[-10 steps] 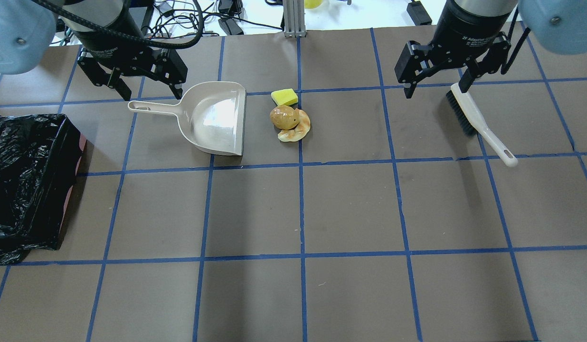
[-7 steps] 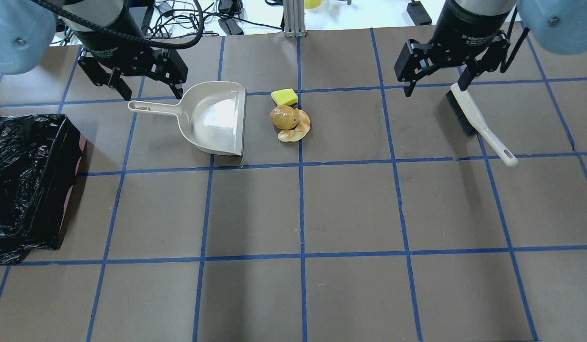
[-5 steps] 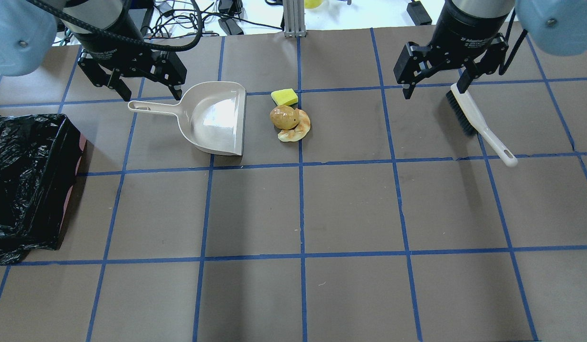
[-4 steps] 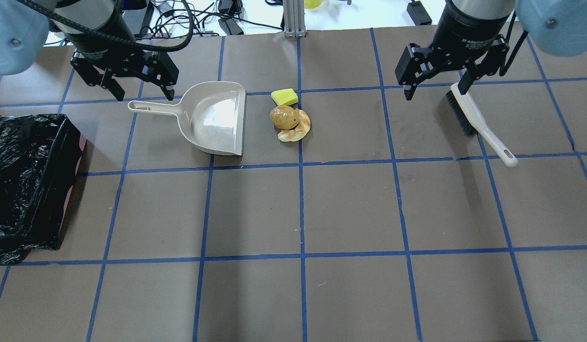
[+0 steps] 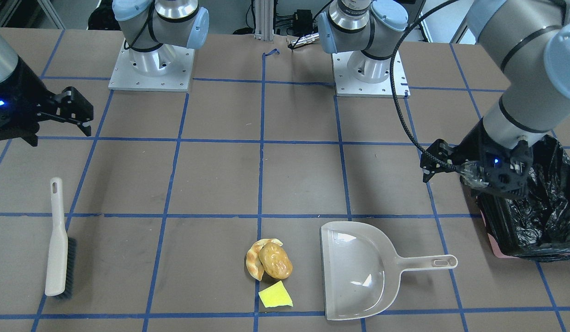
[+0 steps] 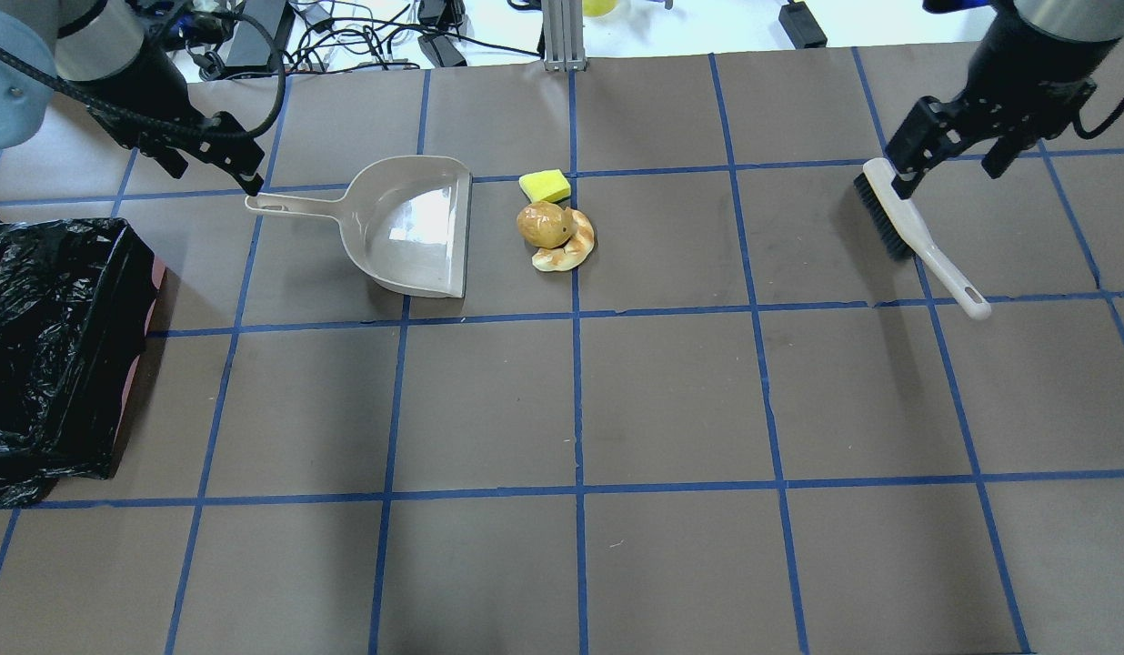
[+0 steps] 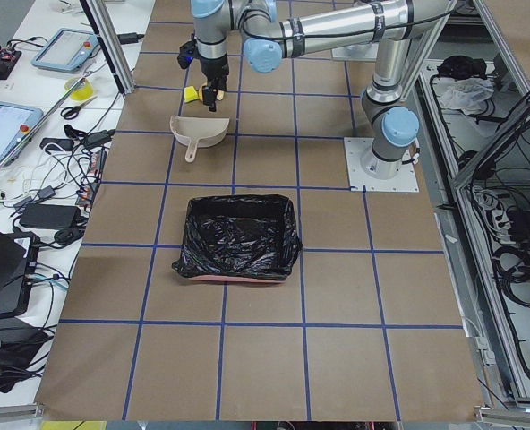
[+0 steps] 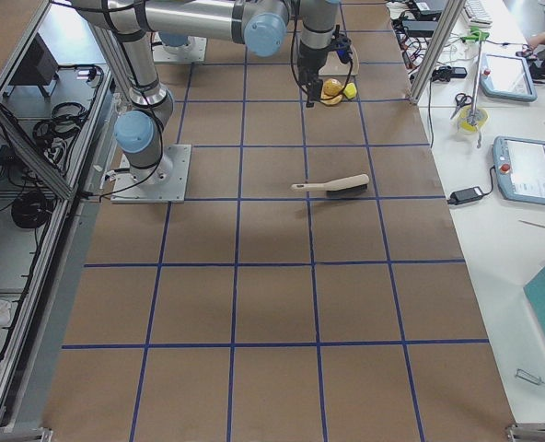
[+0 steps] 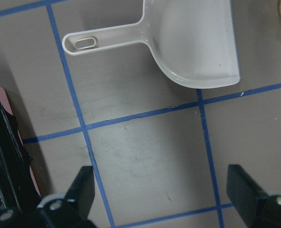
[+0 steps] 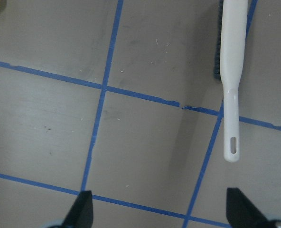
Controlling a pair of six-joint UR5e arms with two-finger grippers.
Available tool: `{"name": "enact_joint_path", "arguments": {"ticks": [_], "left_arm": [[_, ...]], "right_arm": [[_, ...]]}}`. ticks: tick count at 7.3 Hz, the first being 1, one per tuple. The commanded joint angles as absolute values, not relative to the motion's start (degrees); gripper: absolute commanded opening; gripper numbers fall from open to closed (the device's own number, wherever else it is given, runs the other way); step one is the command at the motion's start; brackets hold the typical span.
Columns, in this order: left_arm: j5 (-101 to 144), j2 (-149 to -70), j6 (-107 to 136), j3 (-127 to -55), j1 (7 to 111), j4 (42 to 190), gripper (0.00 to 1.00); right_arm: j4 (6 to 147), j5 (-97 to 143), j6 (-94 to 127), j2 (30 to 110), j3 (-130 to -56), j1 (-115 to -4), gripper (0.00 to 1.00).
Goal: Sweep and dump trash into bin
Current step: 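Lower the left gripper to the dustpan handle while the right descends to the brush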
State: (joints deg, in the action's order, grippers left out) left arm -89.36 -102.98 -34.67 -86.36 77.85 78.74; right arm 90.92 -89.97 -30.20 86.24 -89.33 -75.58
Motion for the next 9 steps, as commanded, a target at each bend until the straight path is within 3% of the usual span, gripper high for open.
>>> {"name": "enact_joint_path", "arguments": {"ticks": [1,3,5,9], "left_arm": [[-89.1,-110.4,-55.4,-86.8,77.5,67.8,1.0],[-89.4,-115.6,-75.9,-86.0,77.5,61.2,1.0],[-89.3,-119.2,-92.7,-86.7,77.7,54.6,1.0],[-89.4,-121.1,-101.5,-88.2,78.6,55.4,0.94]], "right_arm": [[102.5,-91.7,-46.3,86.0,-97.3,-69.2,1.0],[112.6,-92.0,-51.3,84.9,-103.3,-67.1,1.0],[114.9,-92.0,-51.6,81.0,-103.9,-66.1,1.0],[119.9,-91.8,-53.3,74.6,-104.1,-66.1,1.0]]}}
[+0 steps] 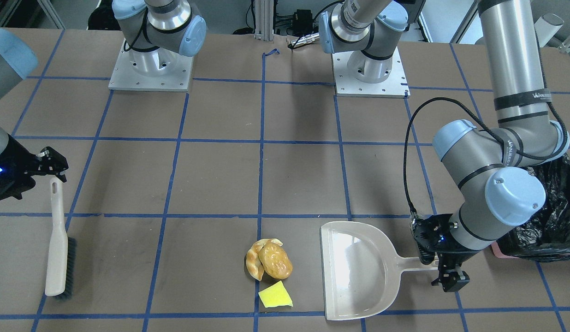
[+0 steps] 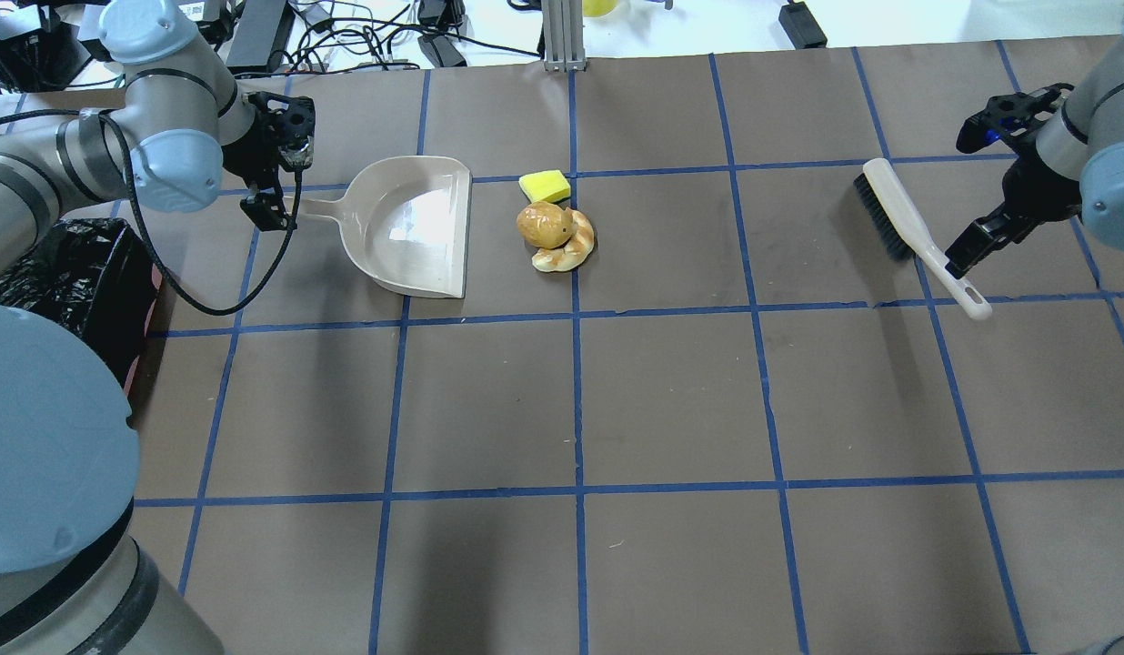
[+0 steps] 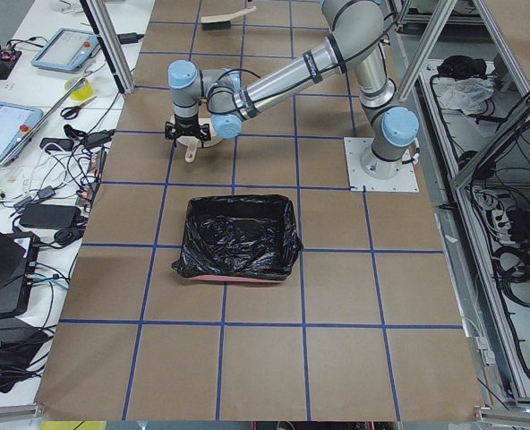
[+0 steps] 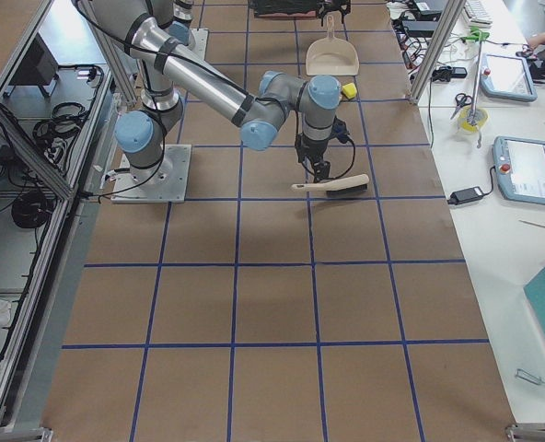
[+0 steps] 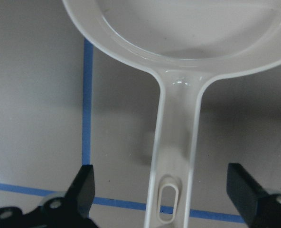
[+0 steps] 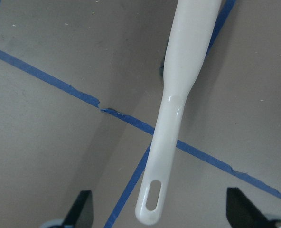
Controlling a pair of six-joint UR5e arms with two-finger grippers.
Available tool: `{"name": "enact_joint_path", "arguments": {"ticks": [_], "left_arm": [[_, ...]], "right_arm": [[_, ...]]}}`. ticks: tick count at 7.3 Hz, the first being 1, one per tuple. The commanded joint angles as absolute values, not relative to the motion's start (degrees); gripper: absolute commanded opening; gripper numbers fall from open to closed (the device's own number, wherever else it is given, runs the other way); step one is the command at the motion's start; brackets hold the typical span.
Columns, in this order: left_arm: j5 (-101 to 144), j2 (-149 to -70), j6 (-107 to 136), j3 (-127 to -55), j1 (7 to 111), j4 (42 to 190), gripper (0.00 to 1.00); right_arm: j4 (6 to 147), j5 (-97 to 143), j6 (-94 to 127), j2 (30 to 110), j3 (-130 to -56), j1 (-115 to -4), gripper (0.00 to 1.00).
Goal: Sweep and dump trash into bin
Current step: 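Close the left gripper on the dustpan handle while the right gripper grasps the brush handle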
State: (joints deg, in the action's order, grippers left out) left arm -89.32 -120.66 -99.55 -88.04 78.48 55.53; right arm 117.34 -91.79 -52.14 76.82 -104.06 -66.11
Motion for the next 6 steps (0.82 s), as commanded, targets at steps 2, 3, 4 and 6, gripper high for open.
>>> {"name": "enact_joint_path", "arguments": {"ticks": [2,3,4,6], "left_arm": [[-89.5,-121.9,-102.1,-88.7,78.3,54.8,0.95],[-89.6,-121.9,-102.1,-88.7,78.2,54.8,0.95],[-90.1,-121.9,-101.8,-88.7,78.3,54.8,0.95],[-90.1,-121.7,-101.9,-88.4,78.3,54.7,0.75]], "right_arm": [[120.2,-91.9,-52.9,72.5,-104.2,-66.4,1.0],[120.1,-92.1,-53.3,71.6,-104.4,-66.4,1.0],[120.2,-92.4,-53.3,71.0,-105.1,-66.4,1.0],[120.2,-94.2,-53.2,70.5,-105.2,-66.4,0.99]]}}
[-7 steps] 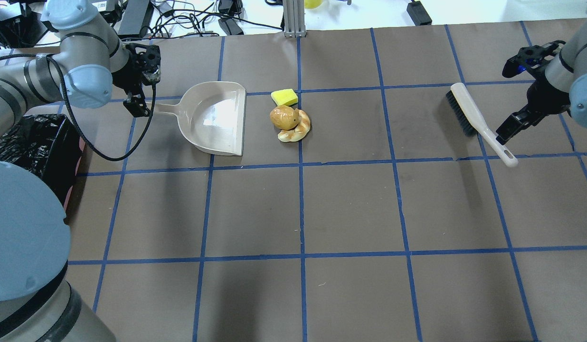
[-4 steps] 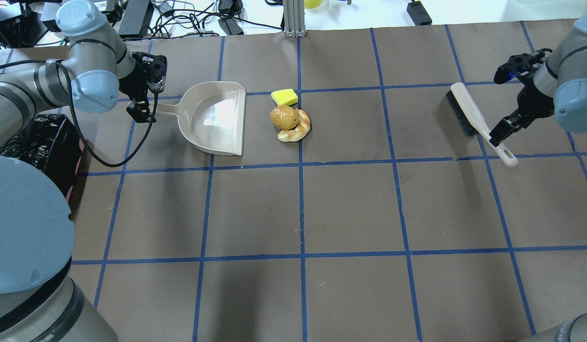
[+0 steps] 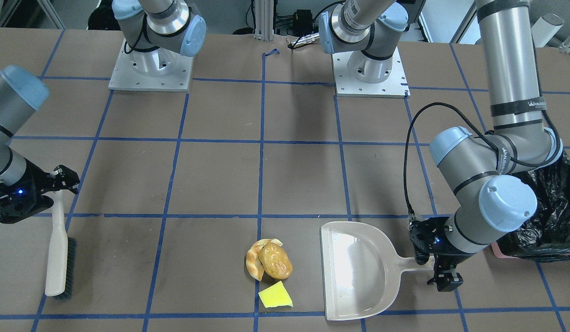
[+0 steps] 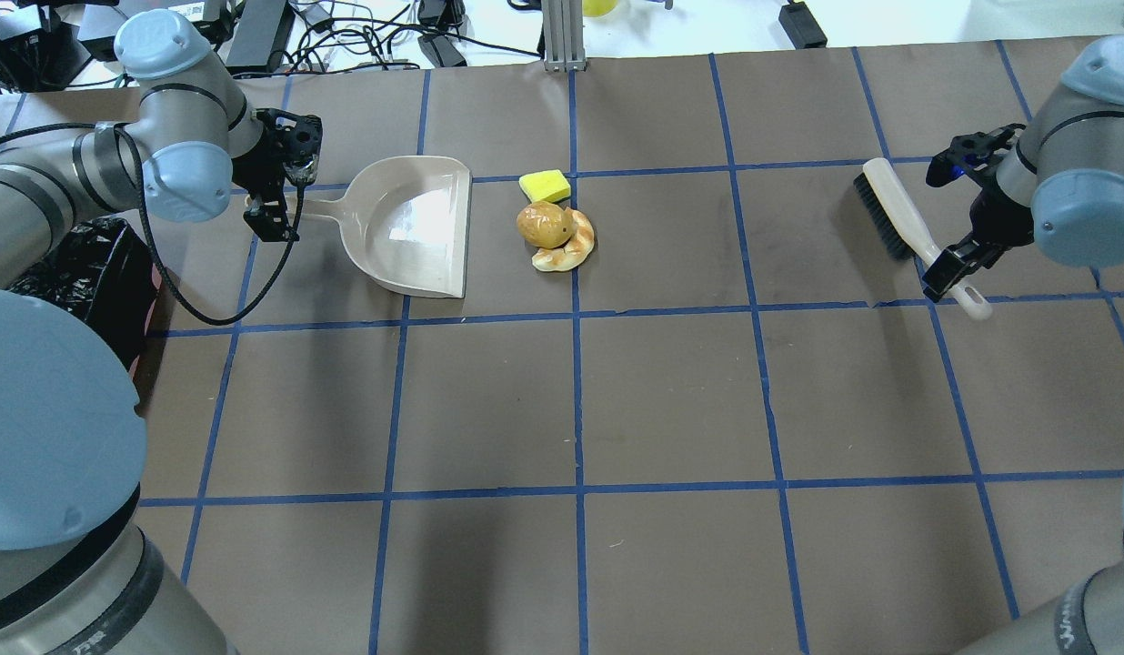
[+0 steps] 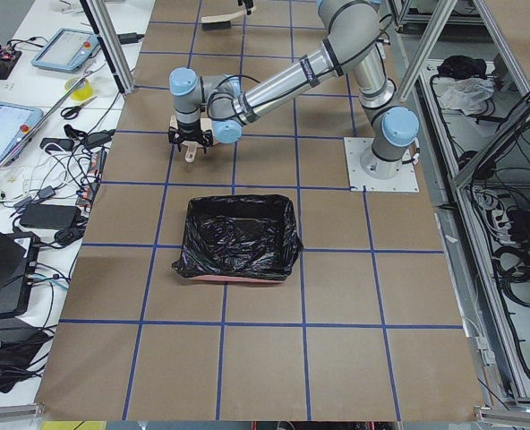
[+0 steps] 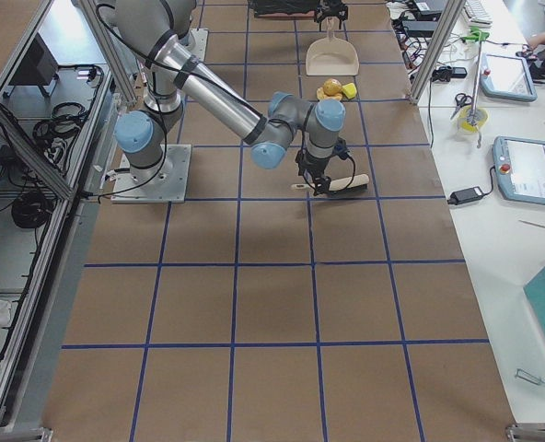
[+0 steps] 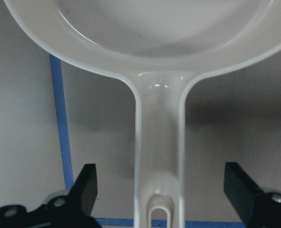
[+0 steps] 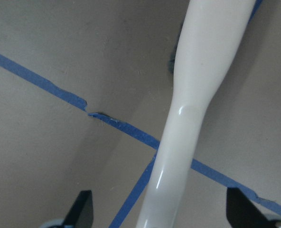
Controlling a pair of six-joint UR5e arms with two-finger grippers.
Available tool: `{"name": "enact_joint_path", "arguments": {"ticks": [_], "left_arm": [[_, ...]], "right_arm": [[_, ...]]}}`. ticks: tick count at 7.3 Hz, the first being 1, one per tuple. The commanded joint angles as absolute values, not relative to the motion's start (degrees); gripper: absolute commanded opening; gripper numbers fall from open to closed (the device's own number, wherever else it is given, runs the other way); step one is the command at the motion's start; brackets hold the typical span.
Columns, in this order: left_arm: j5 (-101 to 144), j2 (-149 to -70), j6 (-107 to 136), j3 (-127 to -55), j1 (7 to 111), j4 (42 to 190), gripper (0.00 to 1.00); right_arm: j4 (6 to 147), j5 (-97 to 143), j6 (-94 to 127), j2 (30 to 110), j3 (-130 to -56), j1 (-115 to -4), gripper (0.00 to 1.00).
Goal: Sweep and dump trash into bin
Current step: 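Close the left gripper on the dustpan handle while the right gripper grasps the brush handle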
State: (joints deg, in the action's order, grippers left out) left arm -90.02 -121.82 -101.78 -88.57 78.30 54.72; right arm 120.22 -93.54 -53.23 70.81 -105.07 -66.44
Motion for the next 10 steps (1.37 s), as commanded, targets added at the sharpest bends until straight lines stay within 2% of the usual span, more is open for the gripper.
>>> {"name": "enact_joint_path", "arguments": {"ticks": [1,2,3,4,7,8,10], "left_arm": [[-90.0,-121.7,-102.1,-88.2,78.3,54.7,0.45],[-90.0,-121.6,-102.0,-88.3,78.3,54.7,0.26],[-90.1,-121.6,-102.0,-88.5,78.3,54.7,0.22],[-90.3,-121.3,-101.9,-88.7,78.4,54.8,0.14],[-90.4,-121.7,-102.0,-88.0,78.4,54.8,0.11],[-90.4,-121.5,-102.0,-88.0,78.5,54.8,0.08],[-90.4,-121.6,-102.0,-87.9,78.7,55.1,0.05]], "right_arm": [[120.2,-94.2,-53.2,70.5,-105.2,-66.4,0.92],[120.1,-94.5,-53.2,70.5,-105.2,-66.4,0.83],[120.1,-94.6,-53.2,70.5,-105.3,-66.4,0.74],[120.1,-94.5,-53.2,70.5,-105.3,-66.4,0.67],[119.9,-94.6,-53.0,69.9,-105.3,-66.4,0.63],[119.9,-94.5,-52.4,69.6,-105.2,-66.4,0.45],[120.0,-94.5,-52.4,69.7,-104.8,-66.4,0.16]]}}
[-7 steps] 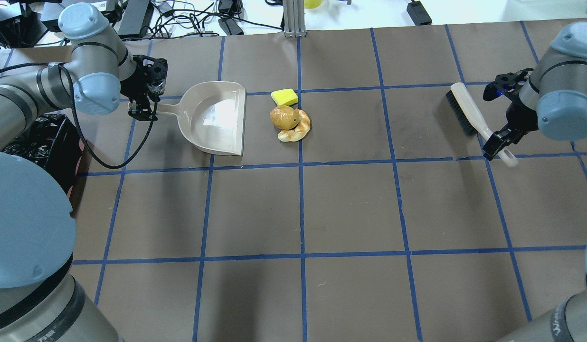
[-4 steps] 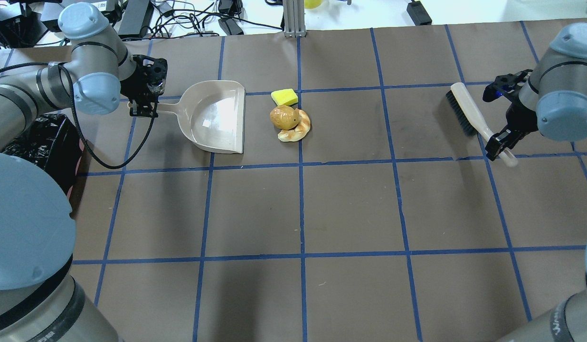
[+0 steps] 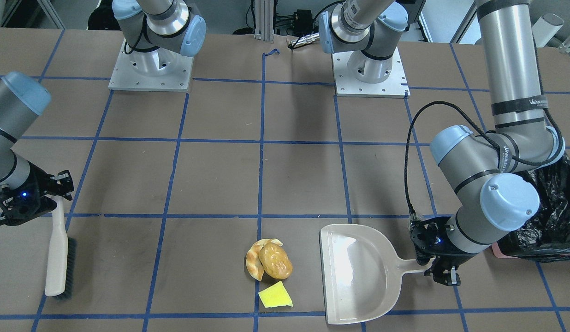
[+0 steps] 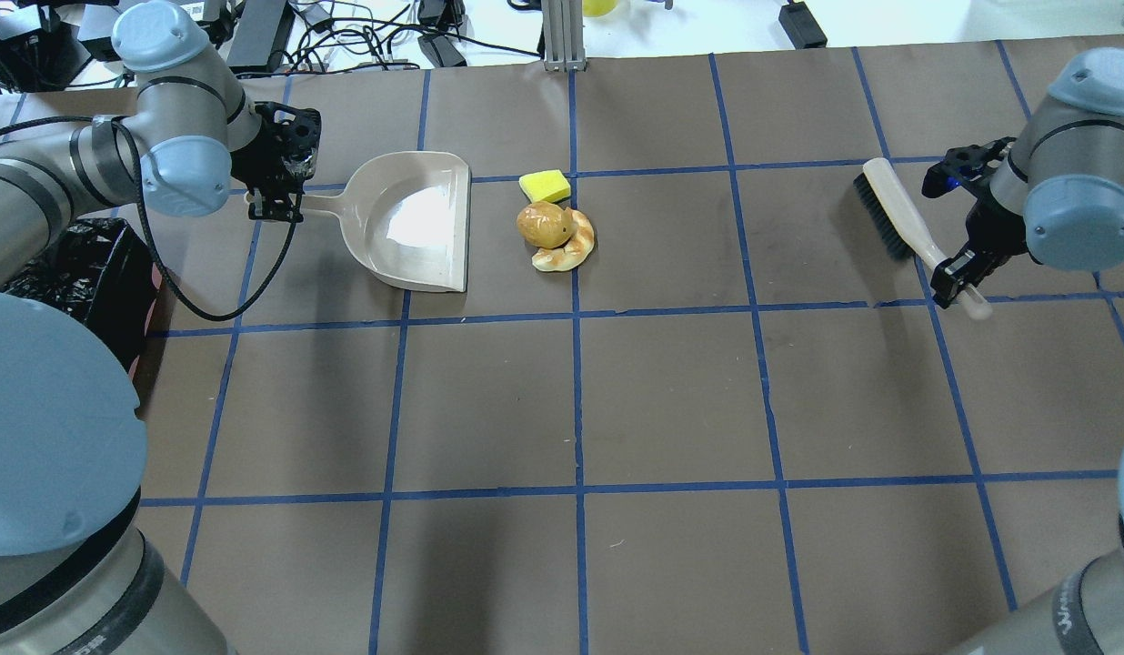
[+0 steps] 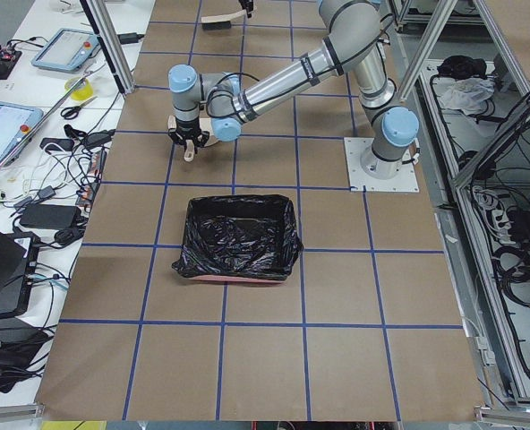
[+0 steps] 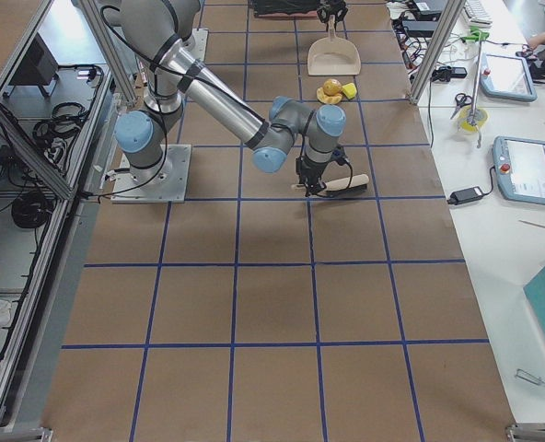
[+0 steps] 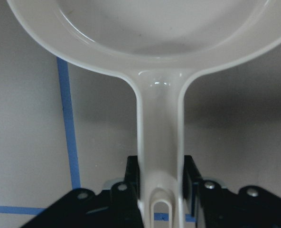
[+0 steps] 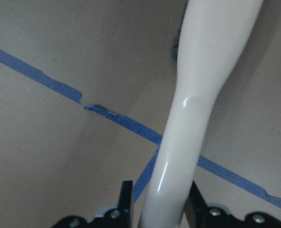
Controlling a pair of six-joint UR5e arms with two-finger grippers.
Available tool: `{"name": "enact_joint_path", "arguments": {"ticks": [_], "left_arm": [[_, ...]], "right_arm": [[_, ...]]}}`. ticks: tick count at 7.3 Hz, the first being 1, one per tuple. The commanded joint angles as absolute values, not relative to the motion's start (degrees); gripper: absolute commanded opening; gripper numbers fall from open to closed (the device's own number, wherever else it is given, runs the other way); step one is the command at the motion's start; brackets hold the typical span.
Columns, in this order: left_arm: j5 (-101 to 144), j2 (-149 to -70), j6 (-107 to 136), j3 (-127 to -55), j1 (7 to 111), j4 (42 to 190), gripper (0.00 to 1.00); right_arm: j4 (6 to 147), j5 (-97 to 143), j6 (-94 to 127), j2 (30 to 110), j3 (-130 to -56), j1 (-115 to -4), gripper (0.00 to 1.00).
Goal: Sweep and dump trash into bin
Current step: 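Lift the brush with the right gripper and carry it toward the food scrap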
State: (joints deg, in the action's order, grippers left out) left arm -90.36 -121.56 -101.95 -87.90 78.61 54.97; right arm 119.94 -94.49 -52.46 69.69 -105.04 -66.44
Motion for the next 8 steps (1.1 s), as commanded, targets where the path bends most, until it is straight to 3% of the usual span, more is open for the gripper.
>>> {"name": "enact_joint_path", "arguments": {"ticks": [1,4,8], "left_arm": [[-90.4,-121.5,-102.0,-87.8,78.7,55.3,0.05],[-91.9,-121.6,-102.0,-87.8,79.4,55.5,0.04],[-92.8,-121.6,-102.0,-87.8,80.1,55.5,0.0]], "right_arm": [[120.1,-94.4,-52.6,69.9,-104.7,-66.4,0.0],[118.9,-93.7,-49.7,71.0,-102.5,-68.0,0.0],[115.4,-89.3,-10.6,70.8,-99.1,-86.6,0.0]]}}
